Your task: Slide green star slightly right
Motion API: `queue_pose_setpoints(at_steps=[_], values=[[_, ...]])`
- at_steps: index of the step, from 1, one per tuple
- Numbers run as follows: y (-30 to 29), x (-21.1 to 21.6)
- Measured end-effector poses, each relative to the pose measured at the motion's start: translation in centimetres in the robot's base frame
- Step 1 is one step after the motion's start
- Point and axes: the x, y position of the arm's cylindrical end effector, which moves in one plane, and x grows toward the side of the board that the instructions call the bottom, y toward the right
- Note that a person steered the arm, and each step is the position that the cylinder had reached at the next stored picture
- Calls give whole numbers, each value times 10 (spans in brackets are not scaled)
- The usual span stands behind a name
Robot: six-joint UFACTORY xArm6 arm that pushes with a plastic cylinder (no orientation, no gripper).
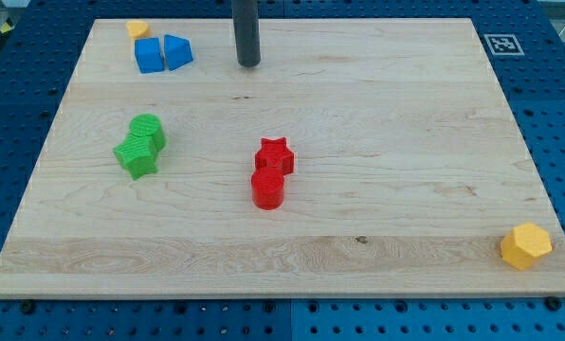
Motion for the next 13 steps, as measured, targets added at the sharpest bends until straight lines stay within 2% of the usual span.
queue_pose_setpoints(at_steps=[1,3,4,5,6,10,13], values=[[-5,48],[-111,40],[-163,64],[-187,98],[-187,126],[-183,128],[-143,170]])
